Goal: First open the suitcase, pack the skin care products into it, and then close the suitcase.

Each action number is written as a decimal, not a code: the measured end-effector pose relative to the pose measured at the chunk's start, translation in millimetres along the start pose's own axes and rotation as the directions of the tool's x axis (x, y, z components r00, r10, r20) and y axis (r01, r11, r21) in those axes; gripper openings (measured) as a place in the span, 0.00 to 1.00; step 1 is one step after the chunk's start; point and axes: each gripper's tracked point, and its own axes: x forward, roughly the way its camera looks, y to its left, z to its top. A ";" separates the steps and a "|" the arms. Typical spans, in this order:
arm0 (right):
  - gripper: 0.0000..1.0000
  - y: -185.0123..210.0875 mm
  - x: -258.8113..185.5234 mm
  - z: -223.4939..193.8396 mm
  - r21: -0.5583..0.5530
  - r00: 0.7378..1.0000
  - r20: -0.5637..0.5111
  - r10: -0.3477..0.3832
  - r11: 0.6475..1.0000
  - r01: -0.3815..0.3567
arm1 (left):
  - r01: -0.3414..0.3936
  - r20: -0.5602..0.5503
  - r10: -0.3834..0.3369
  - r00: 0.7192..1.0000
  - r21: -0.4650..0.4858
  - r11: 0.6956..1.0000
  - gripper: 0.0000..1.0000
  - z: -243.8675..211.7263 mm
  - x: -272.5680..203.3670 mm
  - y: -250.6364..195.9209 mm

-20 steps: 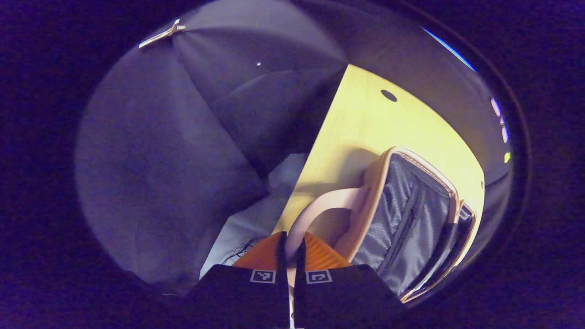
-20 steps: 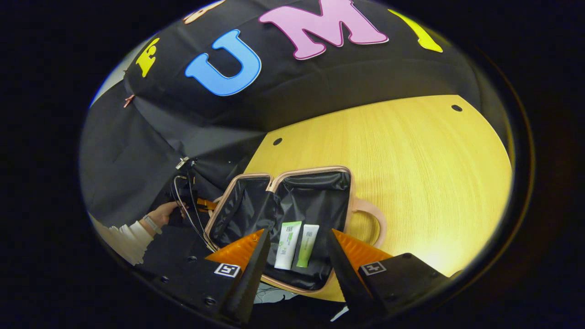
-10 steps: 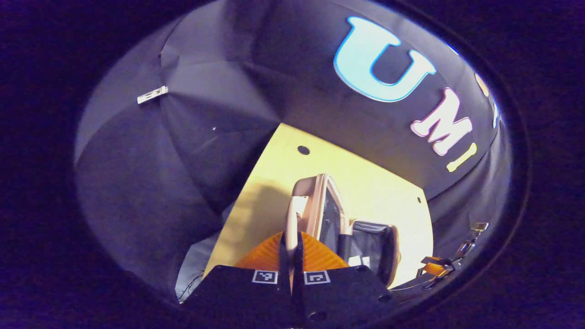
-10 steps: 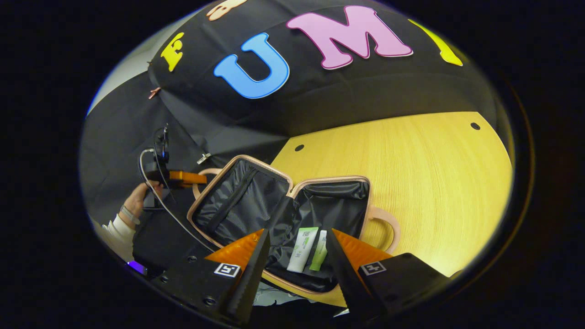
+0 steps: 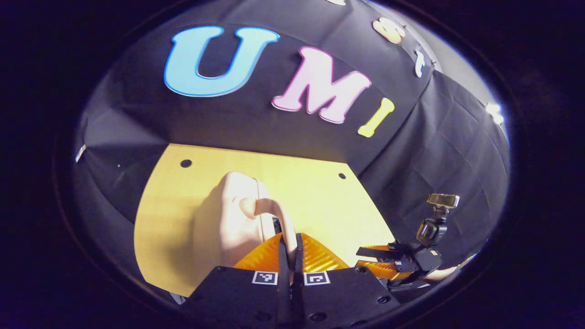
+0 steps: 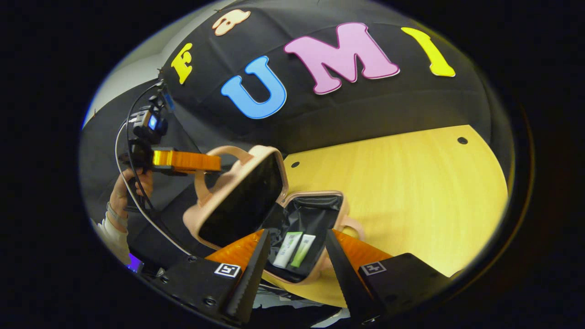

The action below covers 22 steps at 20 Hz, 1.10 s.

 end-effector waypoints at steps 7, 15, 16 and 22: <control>0.79 -85.0 -89.0 -5.0 0.066 0.990 0.032 -0.136 0.989 0.134 | -0.015 -0.328 -0.011 0.944 -0.078 0.997 0.07 -111.1 150.9 32.3; 0.80 -135.9 -157.6 -19.7 0.017 0.983 0.036 -0.178 0.984 0.177 | -0.125 -0.271 0.089 0.958 -0.117 0.985 0.07 -81.2 149.0 62.9; 0.79 -136.4 -161.5 -20.2 0.006 0.986 0.031 -0.163 0.987 0.163 | -0.167 -0.238 0.141 0.961 -0.092 0.982 0.10 -73.2 143.5 69.2; 0.79 -125.2 -167.2 1.2 -0.166 0.994 0.038 -0.103 0.980 0.108 | -0.105 0.035 0.112 0.993 -0.147 0.983 0.92 -26.9 72.4 0.6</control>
